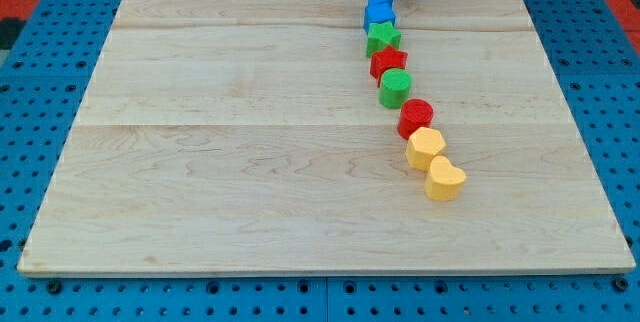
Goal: Separate the green stars away from the vertical line
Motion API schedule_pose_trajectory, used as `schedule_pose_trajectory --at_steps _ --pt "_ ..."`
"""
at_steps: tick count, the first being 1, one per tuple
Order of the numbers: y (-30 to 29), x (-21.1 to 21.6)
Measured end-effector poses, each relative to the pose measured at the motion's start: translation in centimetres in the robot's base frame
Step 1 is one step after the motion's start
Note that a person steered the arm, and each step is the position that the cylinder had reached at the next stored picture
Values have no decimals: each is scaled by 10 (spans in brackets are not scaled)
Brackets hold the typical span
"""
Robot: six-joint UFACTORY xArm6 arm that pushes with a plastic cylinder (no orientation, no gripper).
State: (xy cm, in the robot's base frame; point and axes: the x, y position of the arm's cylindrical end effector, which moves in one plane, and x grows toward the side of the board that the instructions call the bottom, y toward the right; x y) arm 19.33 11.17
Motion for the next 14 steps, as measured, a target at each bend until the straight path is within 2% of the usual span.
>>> schedule_pose_trajectory --at_steps 1,2,3,4,5,6,9,10,11,12,13,14 --pt "-57 0" --pt "-116 19" --pt "-117 71" --pt "-68 101" --pt "-37 103" --pt "1 136" --pt "33 129" --pt "5 133" --pt "-67 136" --pt "-83 166" --pt "-64 199" --pt "-24 201"
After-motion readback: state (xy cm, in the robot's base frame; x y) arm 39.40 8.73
